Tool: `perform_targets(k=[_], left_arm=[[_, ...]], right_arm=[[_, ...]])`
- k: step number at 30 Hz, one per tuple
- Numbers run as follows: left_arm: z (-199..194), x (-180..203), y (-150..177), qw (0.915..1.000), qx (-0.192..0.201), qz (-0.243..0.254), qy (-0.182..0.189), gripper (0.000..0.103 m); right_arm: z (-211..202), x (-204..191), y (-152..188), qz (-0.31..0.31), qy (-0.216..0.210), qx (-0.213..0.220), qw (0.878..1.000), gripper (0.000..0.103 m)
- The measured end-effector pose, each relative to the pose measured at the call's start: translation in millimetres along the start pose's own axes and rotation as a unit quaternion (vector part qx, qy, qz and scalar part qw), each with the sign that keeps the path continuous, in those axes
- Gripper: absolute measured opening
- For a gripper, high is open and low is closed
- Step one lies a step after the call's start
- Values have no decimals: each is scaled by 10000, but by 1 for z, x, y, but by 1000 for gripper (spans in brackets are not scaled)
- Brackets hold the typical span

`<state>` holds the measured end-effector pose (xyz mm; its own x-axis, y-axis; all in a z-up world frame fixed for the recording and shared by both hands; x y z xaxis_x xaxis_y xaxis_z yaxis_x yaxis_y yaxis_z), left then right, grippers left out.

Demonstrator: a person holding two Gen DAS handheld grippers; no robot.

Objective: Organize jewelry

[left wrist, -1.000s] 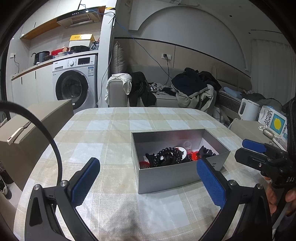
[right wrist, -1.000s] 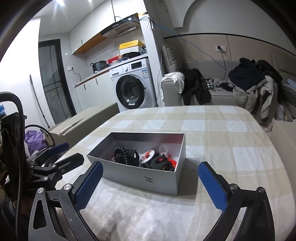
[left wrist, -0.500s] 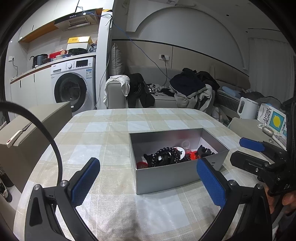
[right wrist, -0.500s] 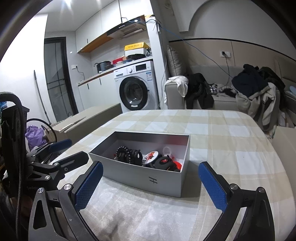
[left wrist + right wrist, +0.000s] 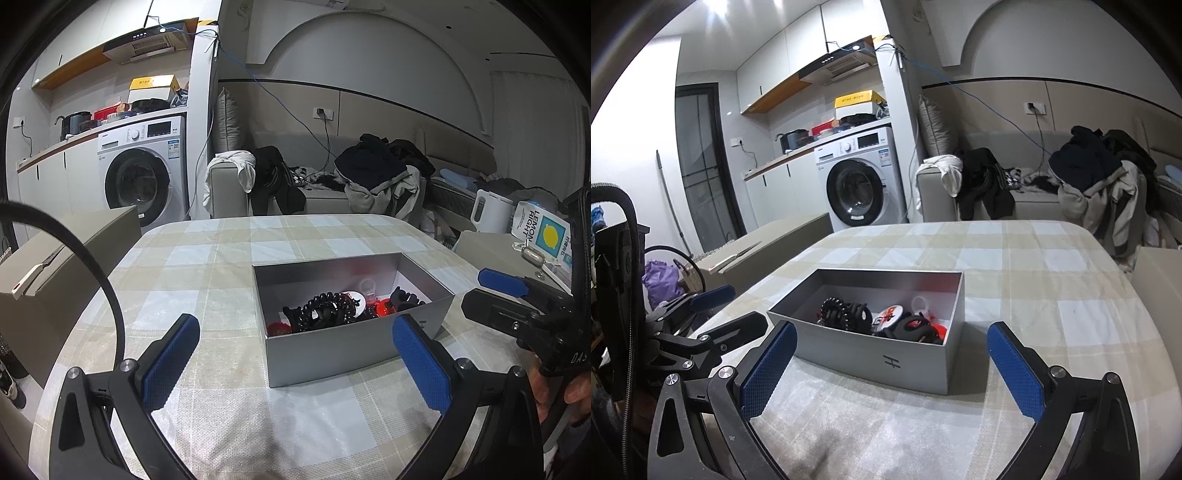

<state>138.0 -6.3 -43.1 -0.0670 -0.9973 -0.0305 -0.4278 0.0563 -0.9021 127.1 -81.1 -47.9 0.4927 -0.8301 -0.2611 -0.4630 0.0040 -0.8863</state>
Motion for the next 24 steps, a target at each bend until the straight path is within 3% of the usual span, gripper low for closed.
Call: perform_targets(k=[24], left_arm=[[-1,2,-1,10000,16,36,6,102]], right_arm=[[-1,0,0,-68,21,7,10000,103]])
Point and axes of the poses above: each gripper's, at about its wrist camera, not at the fingertips, and z roughly the way its jaws point, x to its right, y to its underside, the point moved 9 cm from there along z, roughly the way its jaws point, and after that the axes turned 5 degrees about z, right-handed, at the moved point
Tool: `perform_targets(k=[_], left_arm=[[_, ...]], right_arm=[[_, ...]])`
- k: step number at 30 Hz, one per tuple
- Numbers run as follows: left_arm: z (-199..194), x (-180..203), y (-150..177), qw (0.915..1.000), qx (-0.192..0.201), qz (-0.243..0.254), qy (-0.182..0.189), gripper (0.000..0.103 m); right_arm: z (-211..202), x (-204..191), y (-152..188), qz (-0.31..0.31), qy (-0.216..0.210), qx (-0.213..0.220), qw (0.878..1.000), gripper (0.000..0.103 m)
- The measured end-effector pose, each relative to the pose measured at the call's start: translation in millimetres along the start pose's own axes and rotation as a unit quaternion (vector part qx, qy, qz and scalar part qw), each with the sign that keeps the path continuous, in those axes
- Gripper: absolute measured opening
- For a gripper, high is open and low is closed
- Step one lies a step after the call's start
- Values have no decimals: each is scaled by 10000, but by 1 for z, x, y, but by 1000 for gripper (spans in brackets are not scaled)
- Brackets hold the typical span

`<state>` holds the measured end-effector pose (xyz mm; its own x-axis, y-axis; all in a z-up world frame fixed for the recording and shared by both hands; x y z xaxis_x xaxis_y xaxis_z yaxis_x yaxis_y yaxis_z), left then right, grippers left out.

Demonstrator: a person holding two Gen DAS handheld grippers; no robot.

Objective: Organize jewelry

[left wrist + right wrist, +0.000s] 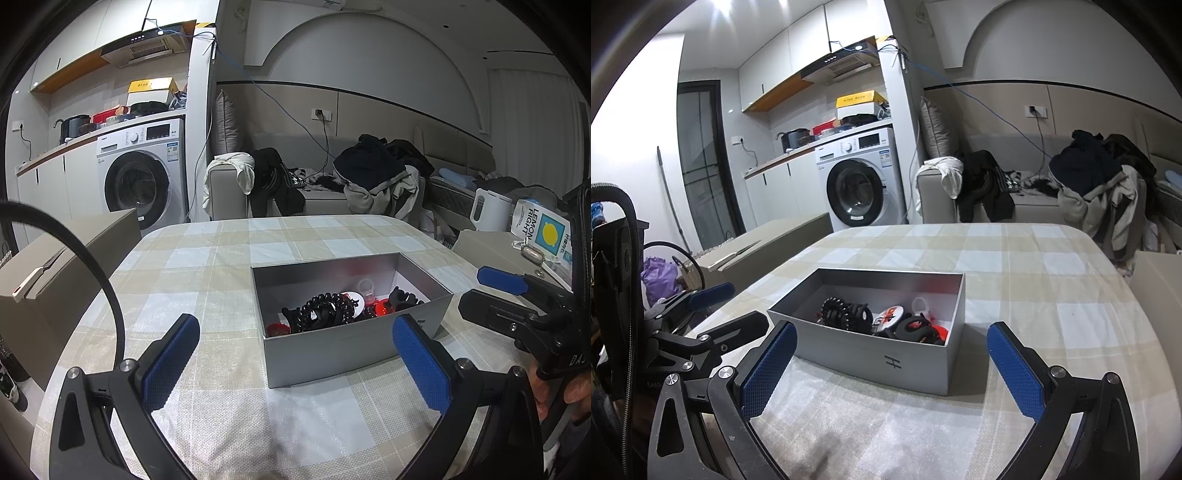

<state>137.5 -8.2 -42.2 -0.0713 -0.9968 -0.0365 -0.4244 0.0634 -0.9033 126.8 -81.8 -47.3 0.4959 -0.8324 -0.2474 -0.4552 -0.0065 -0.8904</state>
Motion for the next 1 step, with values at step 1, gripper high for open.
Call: perform_targets(k=[1], left_arm=[[0,0,0,10000,2,-2,1,102]], right_arm=[[0,-1,0,-7,-2,-3,10000,103]])
Point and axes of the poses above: each gripper's, at about its wrist camera, not at the fingertips, and z roughly the way its jaws point, x to its right, y to its underside, the point moved 9 cm from there along z, roughly the way its jaws point, and after that the axes turned 5 degrees about z, right-handed, at the moved point
